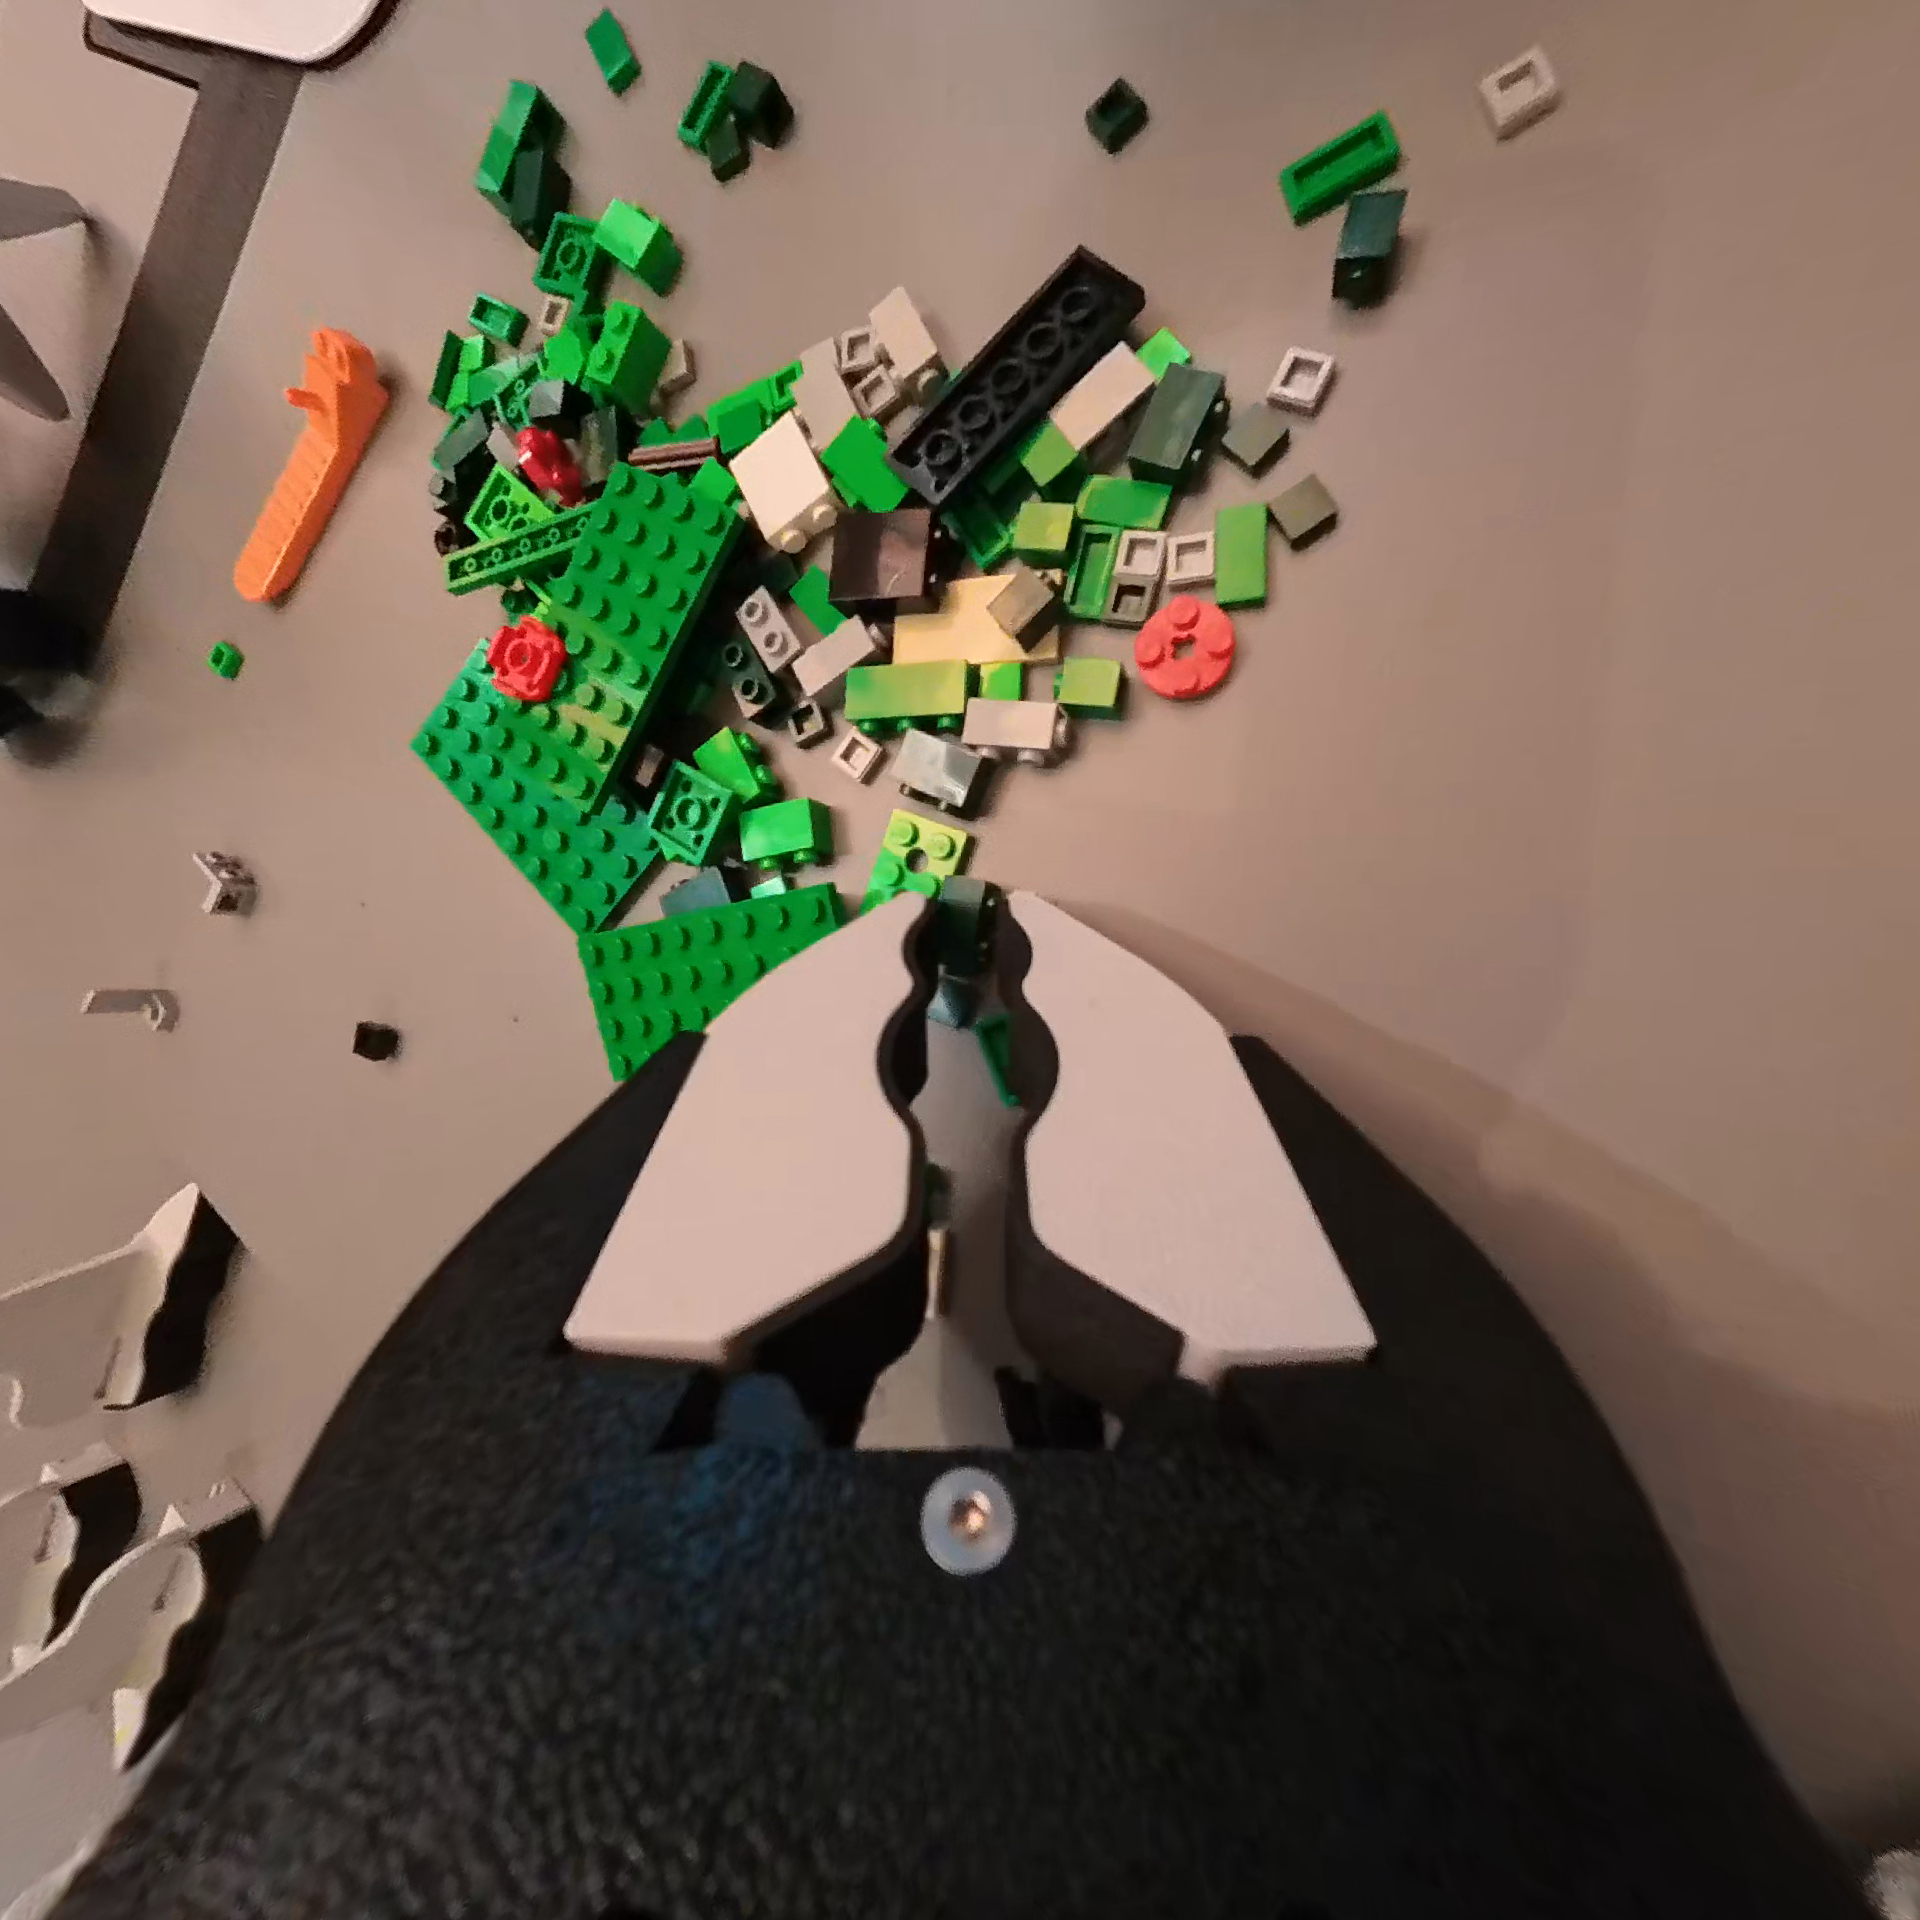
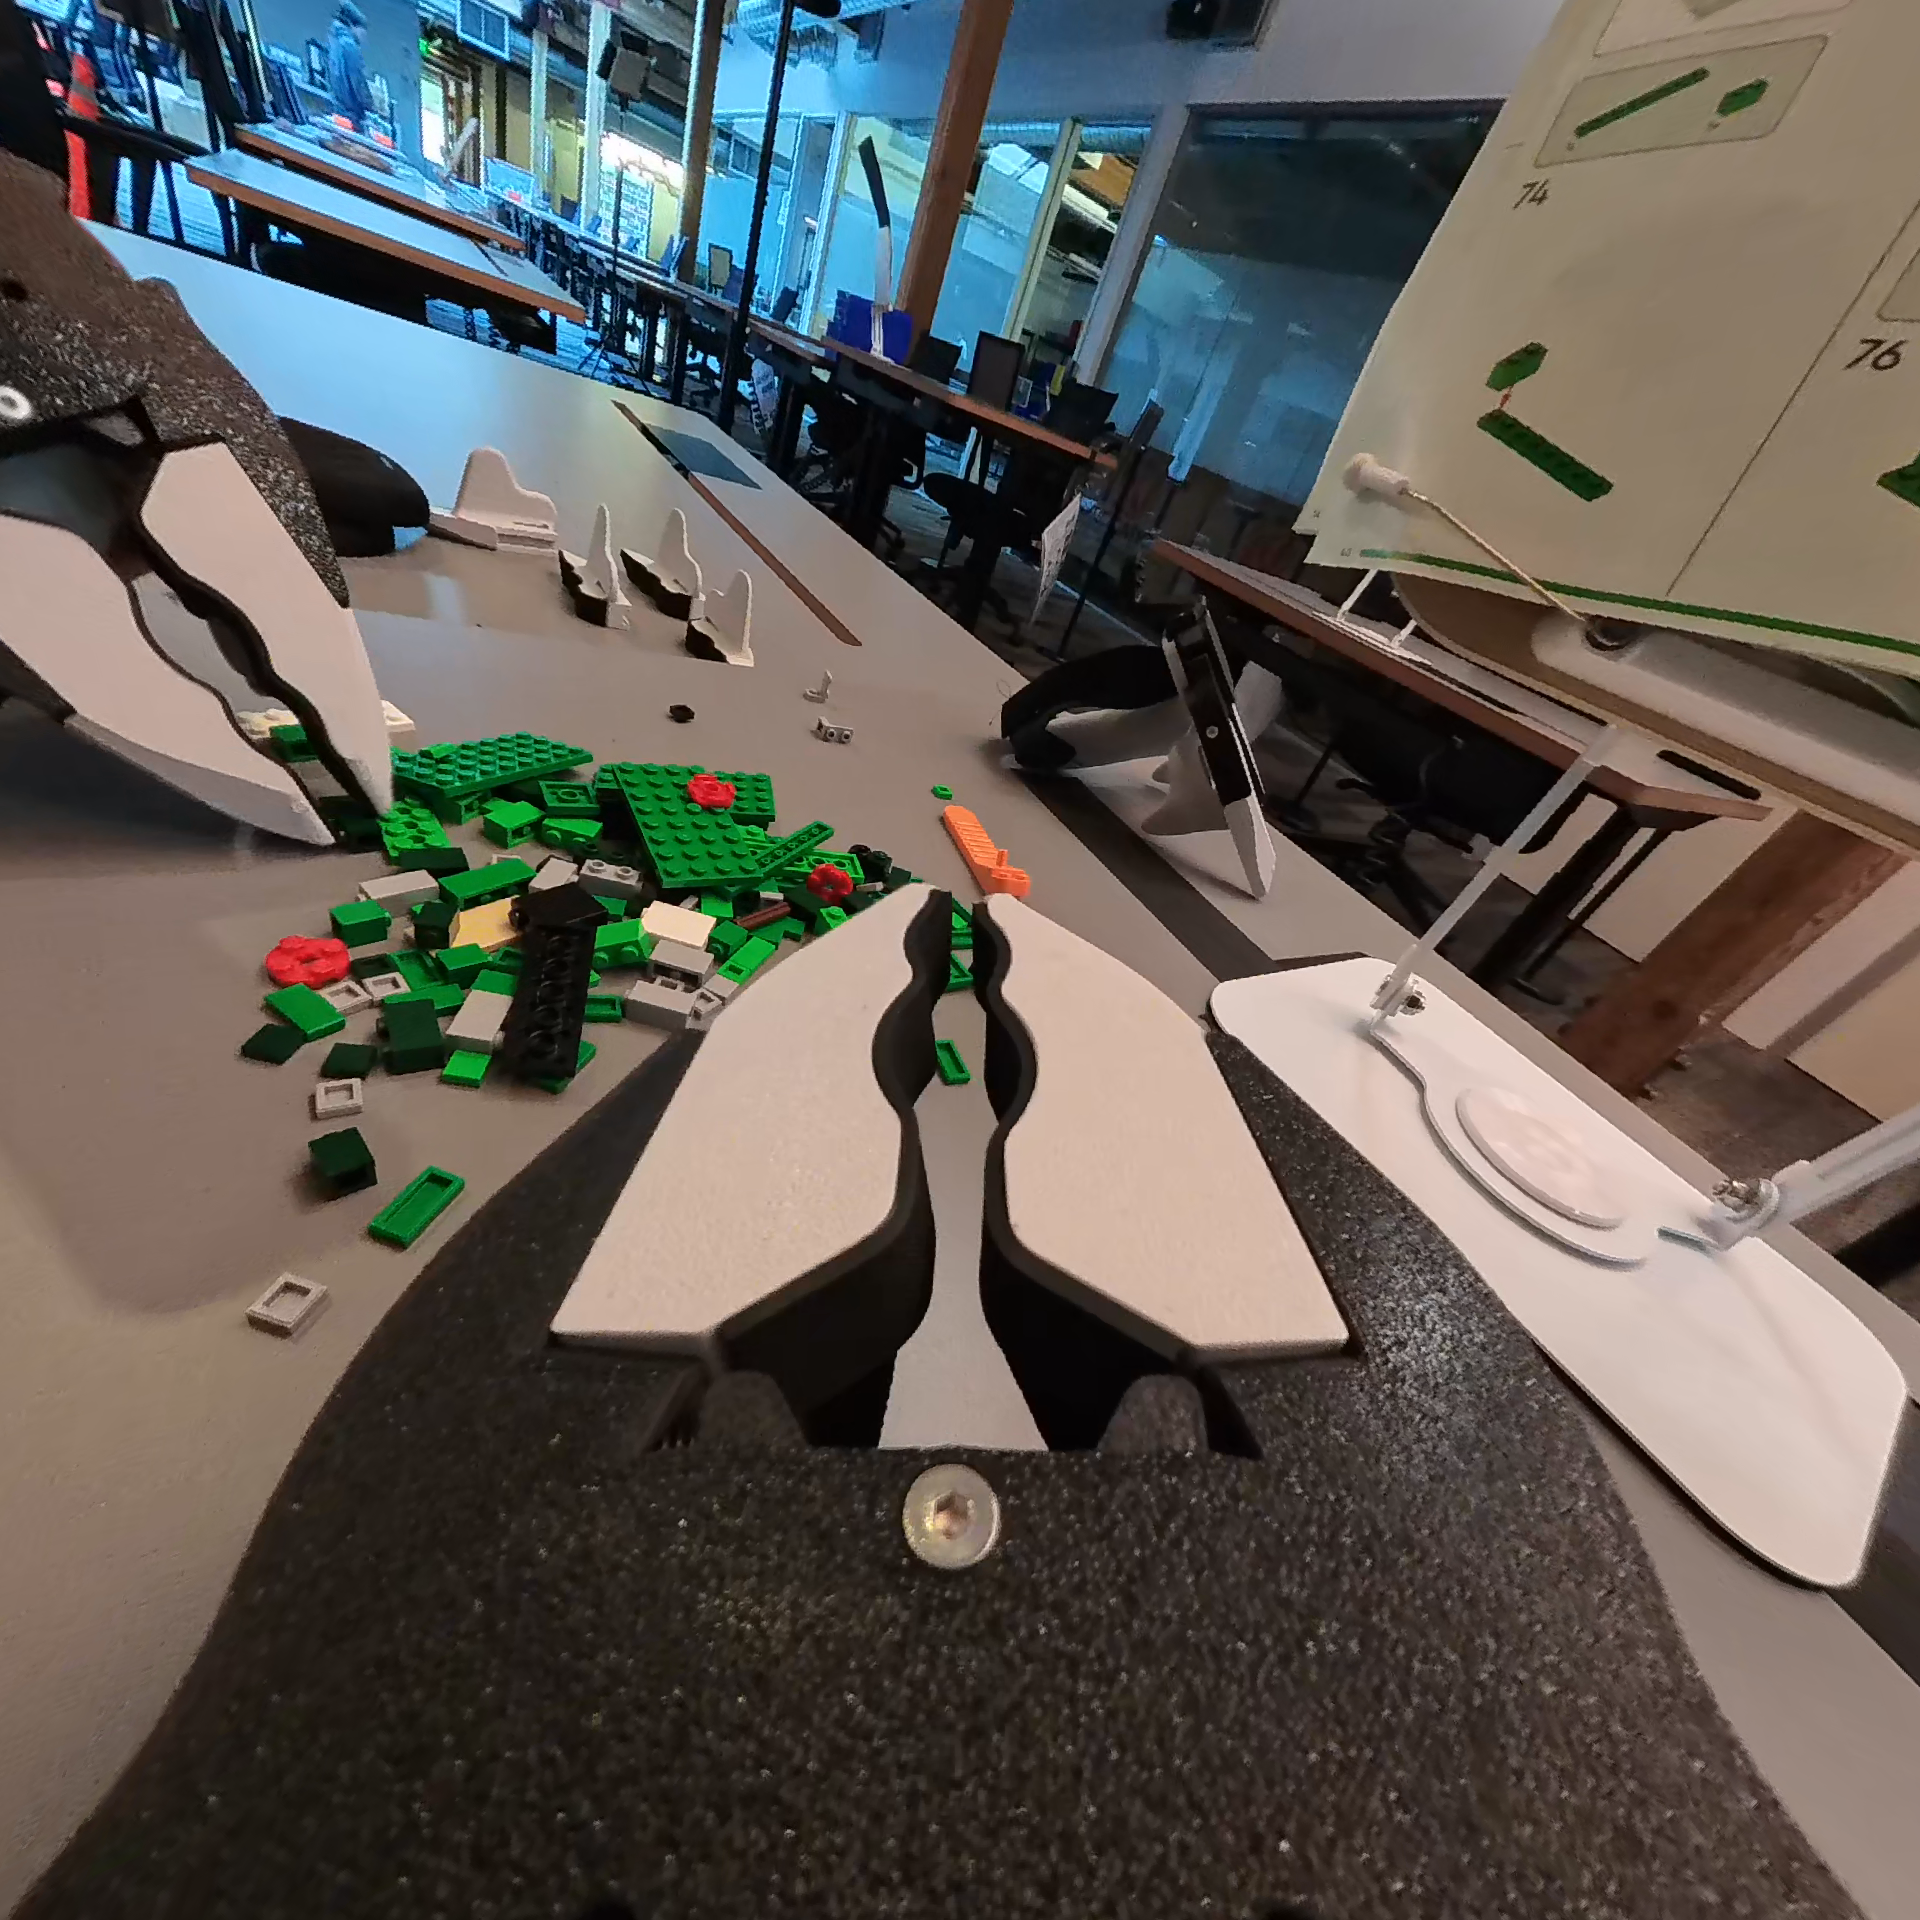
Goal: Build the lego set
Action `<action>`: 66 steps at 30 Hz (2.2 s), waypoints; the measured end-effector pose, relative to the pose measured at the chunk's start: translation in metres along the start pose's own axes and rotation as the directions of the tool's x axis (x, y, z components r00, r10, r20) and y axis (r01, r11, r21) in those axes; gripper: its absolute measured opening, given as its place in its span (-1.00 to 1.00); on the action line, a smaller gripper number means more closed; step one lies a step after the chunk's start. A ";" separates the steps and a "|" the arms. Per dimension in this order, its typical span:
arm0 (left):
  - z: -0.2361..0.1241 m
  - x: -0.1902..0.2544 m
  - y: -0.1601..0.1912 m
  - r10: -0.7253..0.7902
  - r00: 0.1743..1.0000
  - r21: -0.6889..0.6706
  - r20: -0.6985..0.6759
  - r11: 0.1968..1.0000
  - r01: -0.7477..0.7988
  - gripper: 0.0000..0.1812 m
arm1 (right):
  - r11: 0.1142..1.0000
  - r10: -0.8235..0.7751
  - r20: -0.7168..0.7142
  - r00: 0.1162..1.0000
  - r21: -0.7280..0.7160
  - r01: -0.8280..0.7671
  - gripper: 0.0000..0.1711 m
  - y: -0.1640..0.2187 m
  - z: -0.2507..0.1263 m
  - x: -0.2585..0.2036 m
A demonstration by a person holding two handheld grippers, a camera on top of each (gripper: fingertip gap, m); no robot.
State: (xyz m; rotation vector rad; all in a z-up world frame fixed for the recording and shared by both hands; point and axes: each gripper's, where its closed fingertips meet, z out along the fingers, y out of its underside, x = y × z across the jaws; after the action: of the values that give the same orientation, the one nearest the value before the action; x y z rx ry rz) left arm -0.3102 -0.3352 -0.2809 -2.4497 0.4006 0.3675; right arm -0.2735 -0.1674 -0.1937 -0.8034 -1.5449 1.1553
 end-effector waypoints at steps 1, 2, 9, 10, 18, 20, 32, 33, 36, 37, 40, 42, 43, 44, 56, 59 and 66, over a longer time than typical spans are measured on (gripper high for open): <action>0.000 -0.001 -0.001 -0.015 1.000 0.002 0.002 1.000 0.015 -0.91 | 1.000 -0.003 -0.002 1.000 -0.001 0.003 -0.96 0.000 0.000 0.000; 0.000 -0.005 -0.004 -0.038 0.999 0.025 0.020 0.999 0.038 -0.91 | 1.000 -0.006 -0.004 1.000 -0.001 0.006 -0.96 0.000 0.000 0.000; -0.050 0.004 -0.110 -0.334 0.829 0.548 -0.449 0.630 0.550 -0.91 | 0.962 -0.237 0.091 0.967 0.158 0.221 -0.69 -0.036 -0.012 -0.045; -0.052 0.007 -0.116 -0.338 0.789 0.539 -0.512 0.589 0.602 -0.91 | 0.943 -0.297 0.086 0.951 0.181 0.278 -0.66 -0.043 -0.014 -0.055; -0.049 0.025 -0.134 -0.337 0.469 0.333 -0.817 0.388 0.859 -0.91 | 0.802 -0.594 0.088 0.800 0.152 0.578 -0.60 -0.046 -0.007 -0.107; -0.046 0.027 -0.133 -0.343 0.447 0.307 -0.826 0.391 0.868 -0.92 | 0.786 -0.614 0.069 0.786 0.137 0.603 -0.65 -0.044 -0.006 -0.106; -0.045 0.031 -0.134 -0.312 0.479 0.335 -0.820 0.417 0.845 -0.79 | 0.864 -0.502 0.143 0.853 0.110 0.491 -0.79 -0.035 -0.019 -0.100; -0.045 0.029 -0.134 -0.311 0.513 0.365 -0.800 0.426 0.828 -0.76 | 0.888 -0.460 0.164 0.873 0.100 0.449 -0.79 -0.032 -0.025 -0.097; -0.045 0.030 -0.134 -0.273 0.670 0.498 -0.691 0.492 0.714 -0.75 | 0.964 -0.267 0.248 0.931 0.053 0.262 -0.79 -0.027 -0.044 -0.092; -0.045 0.035 -0.135 -0.242 0.726 0.539 -0.644 0.530 0.655 -0.75 | 0.981 -0.193 0.293 0.937 0.032 0.192 -0.79 -0.026 -0.052 -0.095; -0.043 0.060 -0.142 -0.116 0.832 0.608 -0.542 0.629 0.484 -0.76 | 0.994 -0.005 0.410 0.912 -0.101 0.051 -0.79 -0.013 -0.077 -0.109; -0.040 0.081 -0.146 -0.034 0.862 0.618 -0.505 0.684 0.388 -0.76 | 0.977 0.092 0.459 0.884 -0.214 0.009 -0.79 -0.001 -0.093 -0.124; -0.038 0.091 -0.146 0.008 0.870 0.616 -0.493 0.709 0.343 -0.77 | 0.964 0.124 0.475 0.871 -0.264 0.007 -0.79 0.005 -0.100 -0.132; -0.035 0.101 -0.146 0.044 0.876 0.609 -0.481 0.735 0.297 -0.77 | 0.951 0.145 0.479 0.866 -0.308 0.011 -0.79 0.010 -0.104 -0.138; -0.026 0.150 -0.142 0.294 0.889 0.623 -0.351 0.782 -0.012 -0.77 | 0.971 0.043 0.548 0.836 -0.220 0.095 -0.79 0.004 -0.113 -0.161; -0.023 0.142 -0.143 0.205 0.898 0.587 -0.390 0.807 0.071 -0.78 | 0.973 -0.101 0.465 0.880 -0.137 0.184 -0.79 -0.002 -0.110 -0.150; -0.025 0.126 -0.151 -0.034 0.867 0.509 -0.496 0.798 0.323 -0.93 | 0.868 -0.392 0.315 0.864 -0.185 0.461 -0.79 0.004 -0.101 -0.137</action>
State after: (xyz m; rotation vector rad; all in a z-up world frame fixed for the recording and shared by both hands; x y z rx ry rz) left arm -0.1349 -0.2605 -0.2251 -1.9112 0.3926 -0.4027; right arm -0.1391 -0.2624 -0.2378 -0.4327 -2.0074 0.7597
